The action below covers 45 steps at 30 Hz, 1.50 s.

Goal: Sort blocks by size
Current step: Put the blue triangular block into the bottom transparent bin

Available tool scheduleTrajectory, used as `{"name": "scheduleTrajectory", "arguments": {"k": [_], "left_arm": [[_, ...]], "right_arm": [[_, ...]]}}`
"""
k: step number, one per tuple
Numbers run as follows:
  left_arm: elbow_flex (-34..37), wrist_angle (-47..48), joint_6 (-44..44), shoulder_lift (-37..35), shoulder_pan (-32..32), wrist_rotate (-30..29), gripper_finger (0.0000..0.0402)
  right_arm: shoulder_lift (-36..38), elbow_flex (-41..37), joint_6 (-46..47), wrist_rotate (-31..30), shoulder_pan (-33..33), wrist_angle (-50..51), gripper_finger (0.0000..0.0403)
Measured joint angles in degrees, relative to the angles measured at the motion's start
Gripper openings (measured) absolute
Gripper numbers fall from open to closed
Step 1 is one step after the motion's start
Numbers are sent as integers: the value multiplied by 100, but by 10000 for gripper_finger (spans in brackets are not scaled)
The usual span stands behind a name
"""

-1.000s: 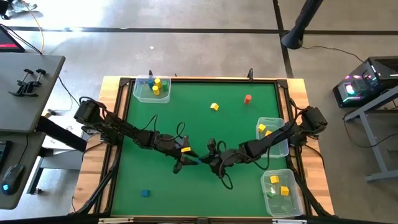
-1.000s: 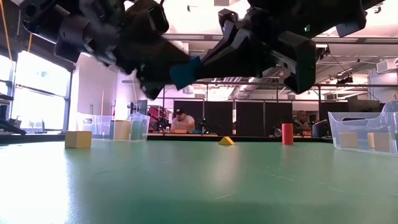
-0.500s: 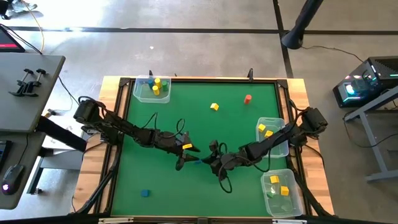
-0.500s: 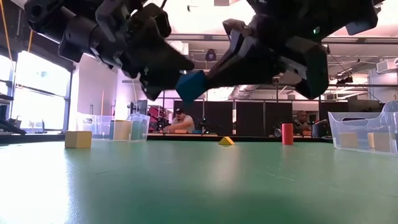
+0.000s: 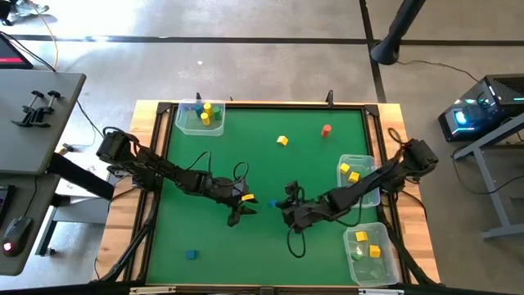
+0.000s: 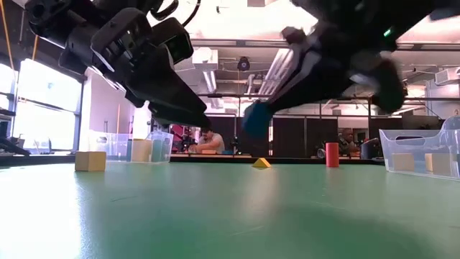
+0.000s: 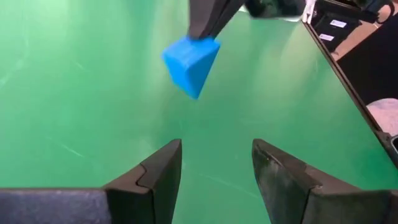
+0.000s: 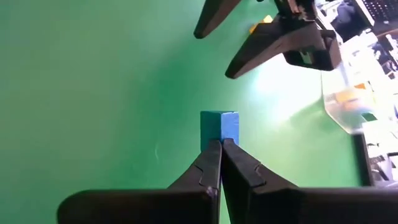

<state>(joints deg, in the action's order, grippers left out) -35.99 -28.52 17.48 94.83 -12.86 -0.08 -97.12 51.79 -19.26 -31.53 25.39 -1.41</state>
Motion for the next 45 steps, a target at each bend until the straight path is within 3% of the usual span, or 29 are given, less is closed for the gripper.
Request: {"name": "scheduleTrajectory", "arguments": {"k": [4,7,15,22,27,33,45], "left_arm": [[0,-14,-112,0,0,-167,179],[0,-29,-124,0,0,-215,179],[0,-137,-294,0,-2,-266,179],[0,-181,-464,0,-2,-384,179],[0,-186,-464,0,-2,-404,179],[0,-241,-464,0,-4,-404,179],[0,-307,-474,0,-4,-425,179]], "right_arm": [[636,0,463,-135,333,987,0],[1255,2,1324,157,718,1930,0],[2631,2,5384,1547,2180,3770,0],[3006,2,8984,1767,3590,4091,0],[2759,2,10584,1886,4143,4911,0],[2332,0,11760,2703,4271,5712,0],[1959,-15,12357,2433,4173,5788,0]]}}
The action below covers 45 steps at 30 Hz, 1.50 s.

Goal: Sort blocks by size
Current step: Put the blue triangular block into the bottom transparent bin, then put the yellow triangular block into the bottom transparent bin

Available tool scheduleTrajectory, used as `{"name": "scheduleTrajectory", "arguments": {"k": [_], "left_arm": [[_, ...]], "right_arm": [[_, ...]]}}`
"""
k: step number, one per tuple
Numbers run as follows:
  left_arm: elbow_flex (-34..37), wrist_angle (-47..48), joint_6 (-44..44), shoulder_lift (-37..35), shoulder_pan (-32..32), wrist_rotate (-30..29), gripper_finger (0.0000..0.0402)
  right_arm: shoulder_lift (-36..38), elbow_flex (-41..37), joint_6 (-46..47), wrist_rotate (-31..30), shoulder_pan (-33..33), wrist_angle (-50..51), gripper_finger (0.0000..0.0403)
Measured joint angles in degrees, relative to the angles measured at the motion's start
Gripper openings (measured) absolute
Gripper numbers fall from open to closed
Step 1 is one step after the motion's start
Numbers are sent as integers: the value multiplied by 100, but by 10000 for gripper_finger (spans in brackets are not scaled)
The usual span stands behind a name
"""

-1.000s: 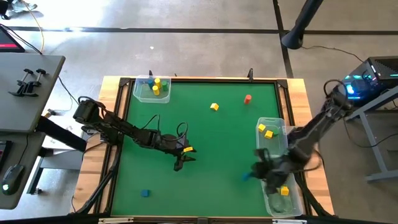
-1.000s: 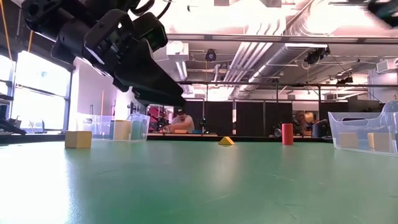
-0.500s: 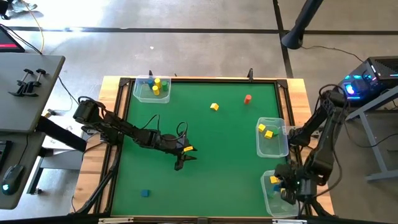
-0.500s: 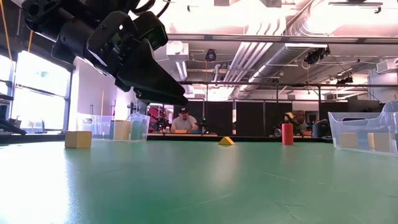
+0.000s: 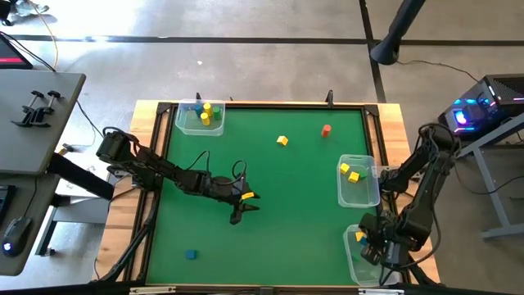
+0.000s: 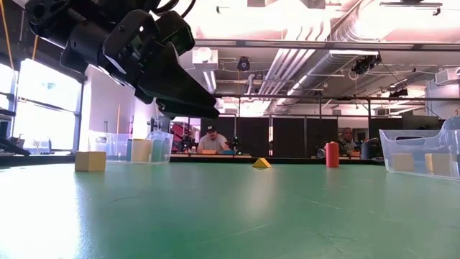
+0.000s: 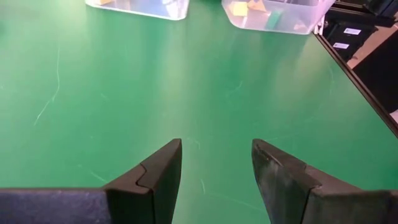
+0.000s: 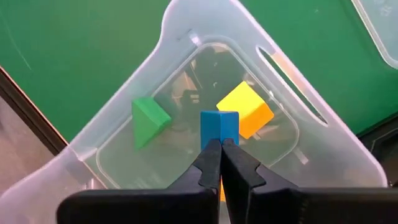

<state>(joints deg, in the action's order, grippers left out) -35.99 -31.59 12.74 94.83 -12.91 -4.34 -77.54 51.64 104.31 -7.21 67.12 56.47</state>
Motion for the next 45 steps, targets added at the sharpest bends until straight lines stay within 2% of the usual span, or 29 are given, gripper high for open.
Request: {"name": "scheduleTrajectory", "arguments": {"k": [6,10,16,22,26,31,33,38,41,45], "left_arm": [[0,0,-44,0,0,0,179],[0,0,-47,0,0,0,179],[0,0,-47,0,0,-119,179],[4,-175,-56,0,2,-129,179],[4,-377,-187,0,4,-129,179],[4,-746,-360,0,4,-184,179],[4,-925,-466,-1,-5,-242,179],[4,-1294,-643,-2,-48,-363,179],[4,-1556,-602,-4,-160,-571,179],[4,-1532,-606,-353,-414,-807,179]], "right_arm": [[2,0,236,24,-1,-59,12],[2,0,376,284,1,-58,59],[95,2,343,315,-1,-88,142],[491,4,56,291,-230,-954,169],[693,7,-1256,-102,-666,-1633,170],[711,15,-3728,-1531,-1338,-1828,170],[708,13,-4680,-1922,-1690,-1903,170],[704,9,-6062,-2963,-2697,-1910,170],[644,7,-6680,-3132,-3348,-1967,170],[383,4,-7870,-2702,-4159,-2190,170]]}}
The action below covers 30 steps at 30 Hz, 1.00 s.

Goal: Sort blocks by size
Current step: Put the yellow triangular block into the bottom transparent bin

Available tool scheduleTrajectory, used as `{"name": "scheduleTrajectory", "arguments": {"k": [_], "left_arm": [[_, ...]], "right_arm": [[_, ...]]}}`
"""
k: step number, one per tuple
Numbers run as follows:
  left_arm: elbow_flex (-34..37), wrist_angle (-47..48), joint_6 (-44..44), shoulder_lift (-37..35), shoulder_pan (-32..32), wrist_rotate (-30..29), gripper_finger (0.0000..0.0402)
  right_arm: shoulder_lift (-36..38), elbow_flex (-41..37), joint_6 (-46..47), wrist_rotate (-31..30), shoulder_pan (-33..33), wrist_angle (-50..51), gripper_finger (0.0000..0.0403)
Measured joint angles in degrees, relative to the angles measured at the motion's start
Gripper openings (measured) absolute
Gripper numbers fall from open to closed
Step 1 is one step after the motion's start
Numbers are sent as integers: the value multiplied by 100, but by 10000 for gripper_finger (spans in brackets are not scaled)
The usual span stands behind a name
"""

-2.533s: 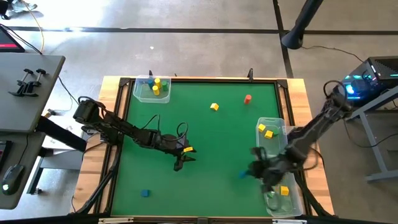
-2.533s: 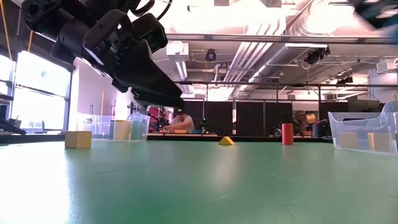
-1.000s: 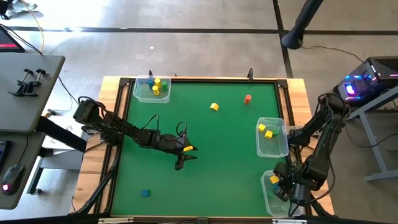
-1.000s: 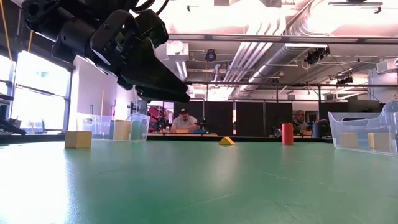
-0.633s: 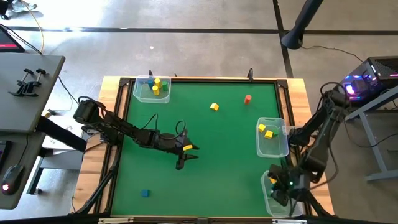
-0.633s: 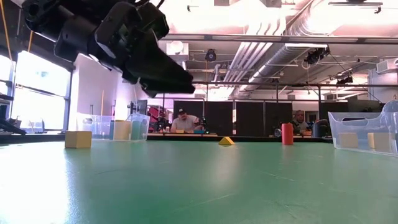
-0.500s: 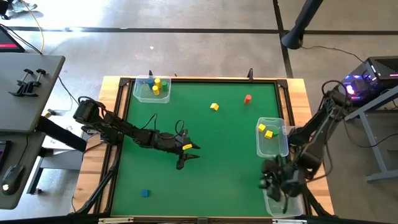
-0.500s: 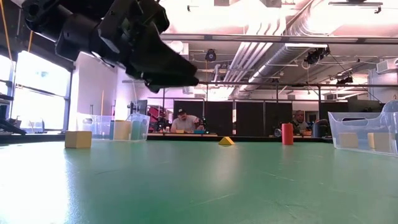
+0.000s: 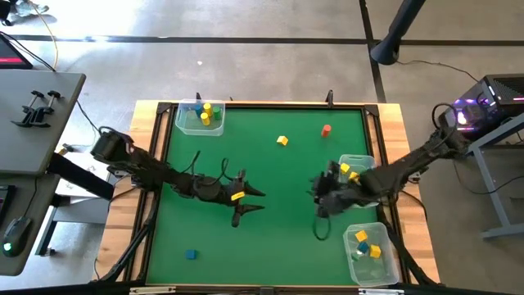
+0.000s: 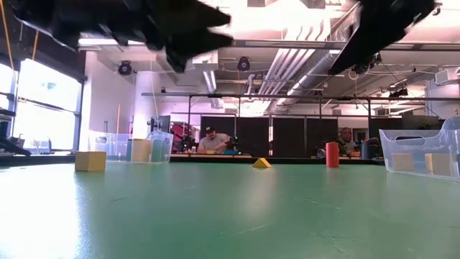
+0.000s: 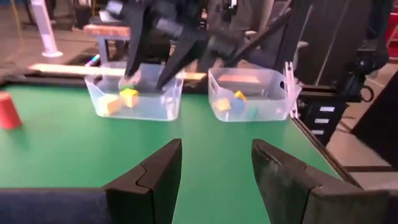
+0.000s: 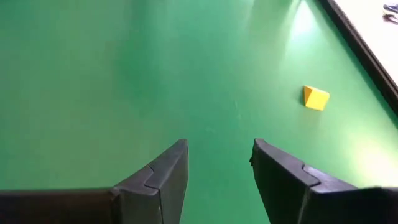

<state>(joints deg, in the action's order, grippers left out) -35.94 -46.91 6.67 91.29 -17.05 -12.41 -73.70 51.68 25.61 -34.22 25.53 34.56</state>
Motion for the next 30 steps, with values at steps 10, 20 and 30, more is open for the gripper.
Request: {"name": "scheduleTrajectory", "arguments": {"k": [10,20,30], "left_arm": [[-2,2047,-184,-1171,-547,-1717,179],[-4,2945,644,-1100,-794,-1985,179],[-4,2785,923,-626,-816,-2039,179]], "right_arm": [[-1427,-4,-2256,1083,-1739,-1902,170],[-2551,-7,-2956,2592,-3597,-3937,223],[-3173,-7,-2589,2872,-4866,-4516,248]]}}
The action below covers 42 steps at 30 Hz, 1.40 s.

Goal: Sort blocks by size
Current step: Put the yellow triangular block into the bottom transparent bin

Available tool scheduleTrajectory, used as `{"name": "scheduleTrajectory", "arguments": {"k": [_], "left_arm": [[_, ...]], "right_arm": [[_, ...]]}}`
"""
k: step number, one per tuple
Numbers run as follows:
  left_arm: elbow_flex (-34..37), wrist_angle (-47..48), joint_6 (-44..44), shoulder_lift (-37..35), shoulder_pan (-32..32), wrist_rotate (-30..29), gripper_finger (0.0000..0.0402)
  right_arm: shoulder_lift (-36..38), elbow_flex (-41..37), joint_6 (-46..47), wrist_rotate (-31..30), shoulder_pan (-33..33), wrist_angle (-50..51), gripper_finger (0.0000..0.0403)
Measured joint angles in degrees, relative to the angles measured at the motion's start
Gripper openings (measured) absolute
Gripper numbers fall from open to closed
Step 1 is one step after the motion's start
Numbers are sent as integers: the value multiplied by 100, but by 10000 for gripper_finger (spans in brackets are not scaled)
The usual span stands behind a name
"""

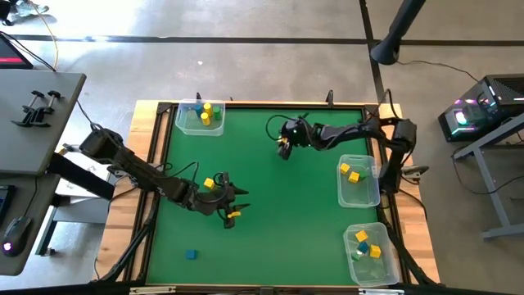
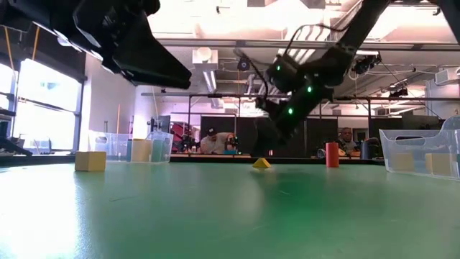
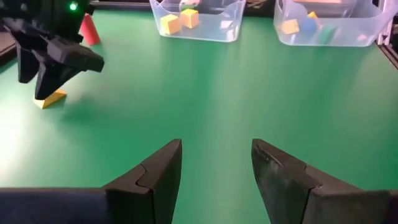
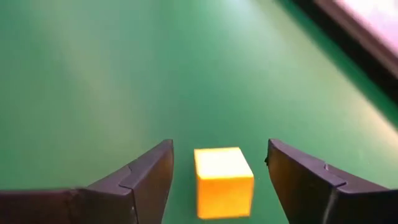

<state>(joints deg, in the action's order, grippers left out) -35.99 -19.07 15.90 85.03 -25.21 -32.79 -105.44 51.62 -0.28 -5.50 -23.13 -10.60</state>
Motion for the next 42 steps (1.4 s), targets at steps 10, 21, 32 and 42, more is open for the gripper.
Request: {"name": "scheduleTrajectory", "arguments": {"k": [10,21,32,42], "left_arm": [[0,-431,2,439,4,0,179],[0,-481,-1,442,4,-166,179],[0,-502,-112,442,11,-848,179],[0,-568,-305,442,11,-858,179]], "right_arm": [[-451,15,29,-41,-101,-68,241],[-236,25,8,-149,10,624,131],[1610,-11,435,-1442,1837,2780,131],[2796,7,3411,-2210,4579,5363,131]]}}
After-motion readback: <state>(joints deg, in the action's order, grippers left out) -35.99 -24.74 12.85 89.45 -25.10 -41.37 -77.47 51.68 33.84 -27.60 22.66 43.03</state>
